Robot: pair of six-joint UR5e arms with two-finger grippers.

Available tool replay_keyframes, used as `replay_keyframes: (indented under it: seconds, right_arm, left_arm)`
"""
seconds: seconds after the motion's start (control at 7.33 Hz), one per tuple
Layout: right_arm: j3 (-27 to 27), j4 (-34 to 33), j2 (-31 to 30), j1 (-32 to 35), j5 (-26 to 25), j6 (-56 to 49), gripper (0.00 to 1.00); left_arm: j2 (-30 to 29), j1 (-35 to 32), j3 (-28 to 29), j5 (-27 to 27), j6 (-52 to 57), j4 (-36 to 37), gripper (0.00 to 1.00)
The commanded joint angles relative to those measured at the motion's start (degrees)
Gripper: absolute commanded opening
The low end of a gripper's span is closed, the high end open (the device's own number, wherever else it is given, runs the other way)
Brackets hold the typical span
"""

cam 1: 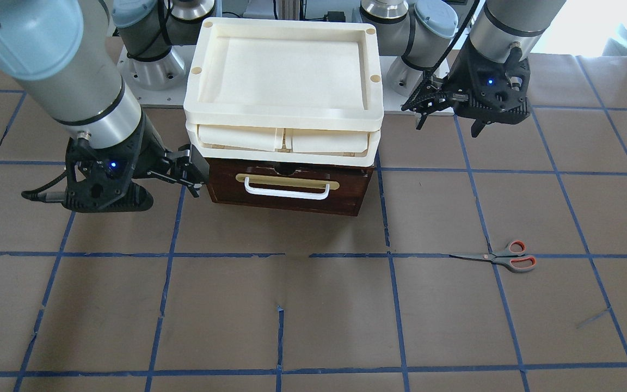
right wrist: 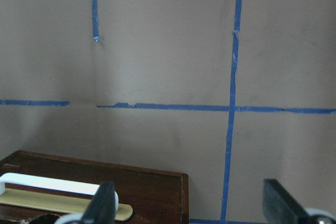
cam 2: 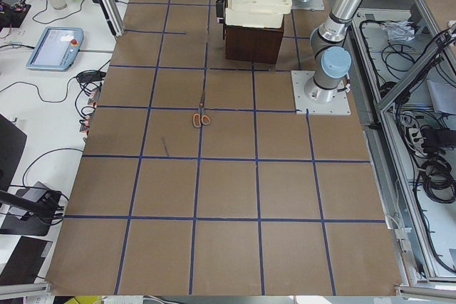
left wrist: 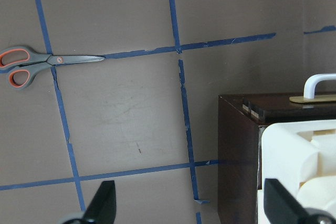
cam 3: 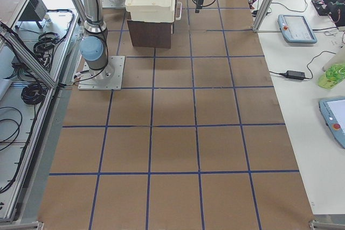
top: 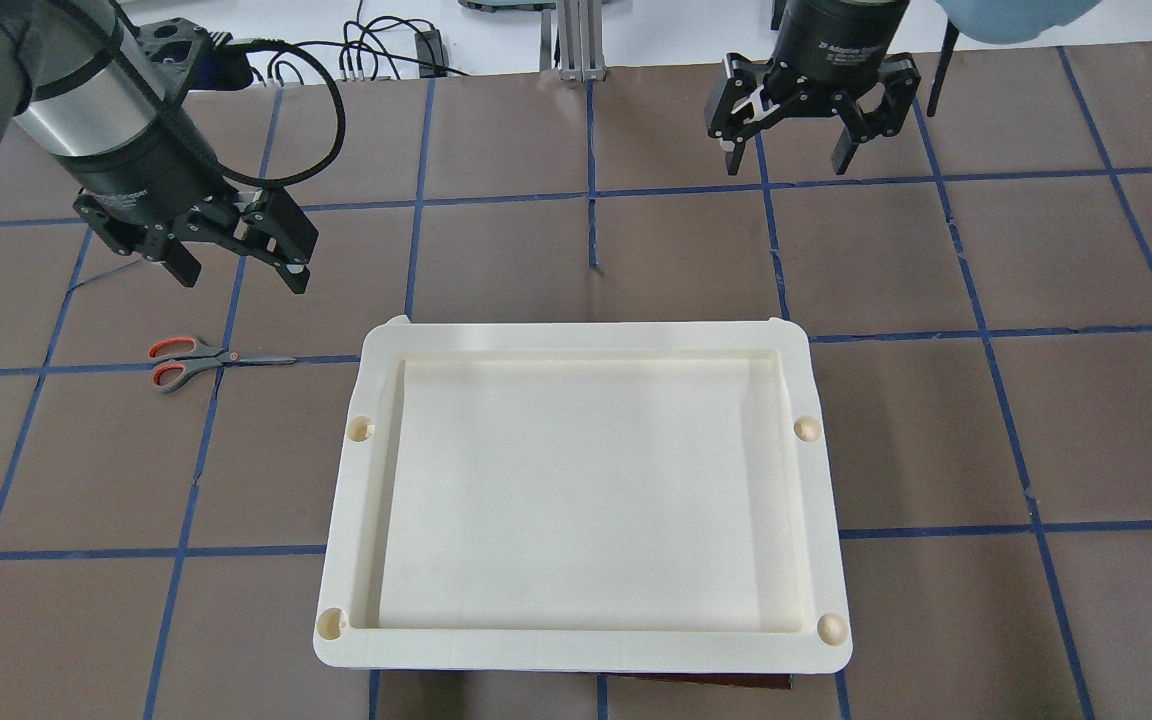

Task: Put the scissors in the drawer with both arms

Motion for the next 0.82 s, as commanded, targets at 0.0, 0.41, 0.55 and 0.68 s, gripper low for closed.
replay_keyframes:
  seconds: [0.0, 0.41, 0.55, 0.68]
  right_arm:
    - [-3.4, -0.7, 5.1, 5.0, 1.0, -0.9, 1.0]
    - [1.3, -7.5, 6.9, 7.1, 7.3, -15.7, 1.0]
    - [3.8, -8.6, 7.1, 7.2, 7.5, -22.6, 1.0]
    - [4.8, -8.7, 7.3, 7.2, 7.5, -31.0, 1.0]
  left_arm:
    - [-0.2, 3.1, -1.7, 0.1, 7.9, 0.2, 1.0]
    - [-2.1, 9.8, -7.8, 0.3, 24.7, 8.3, 1.0]
    - [-3.6, 11.0, -8.5, 2.6, 30.1, 10.7, 1.0]
    - [-5.8, 12.6, -8.6, 3.7, 36.5, 12.6, 1.0]
